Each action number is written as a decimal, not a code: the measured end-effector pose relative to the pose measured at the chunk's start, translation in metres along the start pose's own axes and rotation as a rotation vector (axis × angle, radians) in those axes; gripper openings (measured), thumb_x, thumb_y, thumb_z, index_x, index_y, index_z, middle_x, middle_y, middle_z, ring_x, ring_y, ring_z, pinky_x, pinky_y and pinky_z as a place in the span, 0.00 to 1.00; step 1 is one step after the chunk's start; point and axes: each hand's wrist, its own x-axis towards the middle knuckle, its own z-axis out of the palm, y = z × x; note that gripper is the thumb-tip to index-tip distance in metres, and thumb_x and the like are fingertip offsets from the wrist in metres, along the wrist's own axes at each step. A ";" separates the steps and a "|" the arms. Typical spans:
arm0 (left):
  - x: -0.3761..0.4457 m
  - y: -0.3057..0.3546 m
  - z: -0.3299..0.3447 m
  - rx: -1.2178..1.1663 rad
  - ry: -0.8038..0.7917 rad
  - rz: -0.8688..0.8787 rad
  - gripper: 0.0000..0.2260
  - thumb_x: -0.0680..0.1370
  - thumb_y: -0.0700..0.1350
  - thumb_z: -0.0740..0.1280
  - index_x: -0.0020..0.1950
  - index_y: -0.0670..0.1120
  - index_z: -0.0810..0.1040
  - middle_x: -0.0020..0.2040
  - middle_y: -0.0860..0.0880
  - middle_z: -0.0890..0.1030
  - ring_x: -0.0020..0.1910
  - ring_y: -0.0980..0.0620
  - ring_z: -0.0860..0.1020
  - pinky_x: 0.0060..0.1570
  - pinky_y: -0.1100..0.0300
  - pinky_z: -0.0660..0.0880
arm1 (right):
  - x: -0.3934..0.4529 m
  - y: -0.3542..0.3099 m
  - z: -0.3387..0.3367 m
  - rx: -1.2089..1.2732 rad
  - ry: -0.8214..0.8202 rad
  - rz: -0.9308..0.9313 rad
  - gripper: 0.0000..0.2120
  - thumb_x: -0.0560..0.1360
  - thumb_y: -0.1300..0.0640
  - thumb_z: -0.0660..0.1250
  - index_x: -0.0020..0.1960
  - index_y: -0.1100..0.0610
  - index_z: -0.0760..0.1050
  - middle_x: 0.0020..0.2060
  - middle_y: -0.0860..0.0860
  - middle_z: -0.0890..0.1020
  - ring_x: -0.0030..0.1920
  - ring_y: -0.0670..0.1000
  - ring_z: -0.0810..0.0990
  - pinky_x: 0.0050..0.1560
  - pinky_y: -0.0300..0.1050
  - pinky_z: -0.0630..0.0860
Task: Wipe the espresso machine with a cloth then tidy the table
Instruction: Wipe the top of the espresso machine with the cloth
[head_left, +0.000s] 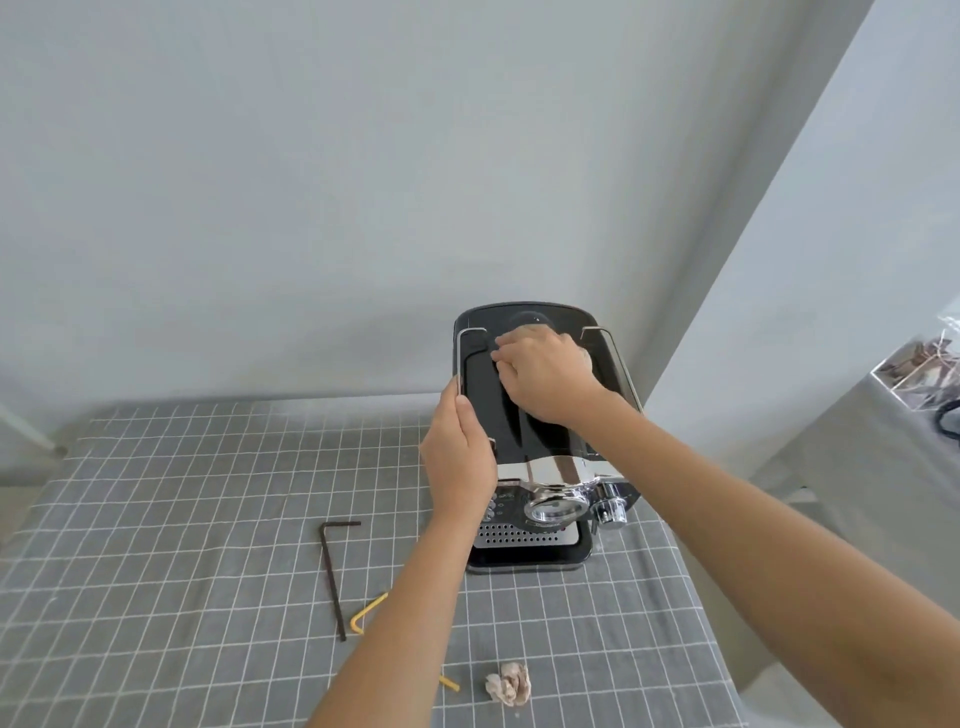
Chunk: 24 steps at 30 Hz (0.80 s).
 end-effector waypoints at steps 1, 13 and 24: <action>0.000 0.001 0.000 0.005 0.006 0.004 0.19 0.84 0.47 0.49 0.73 0.48 0.68 0.61 0.53 0.78 0.51 0.58 0.79 0.61 0.54 0.73 | -0.016 -0.002 -0.002 0.029 0.005 -0.022 0.16 0.80 0.55 0.57 0.55 0.56 0.83 0.61 0.49 0.81 0.66 0.54 0.72 0.61 0.54 0.70; -0.002 -0.002 0.002 -0.079 -0.028 0.029 0.19 0.84 0.46 0.49 0.74 0.48 0.66 0.65 0.54 0.75 0.41 0.72 0.77 0.56 0.56 0.76 | -0.037 0.023 -0.085 0.796 0.303 0.347 0.13 0.75 0.57 0.59 0.37 0.61 0.78 0.19 0.53 0.77 0.23 0.53 0.77 0.38 0.44 0.81; 0.001 -0.006 0.005 -0.027 0.035 0.033 0.19 0.83 0.48 0.49 0.72 0.49 0.68 0.53 0.54 0.80 0.40 0.59 0.79 0.51 0.53 0.78 | 0.031 0.013 0.001 0.118 0.028 0.251 0.19 0.72 0.46 0.61 0.57 0.57 0.71 0.57 0.59 0.74 0.57 0.63 0.74 0.56 0.55 0.74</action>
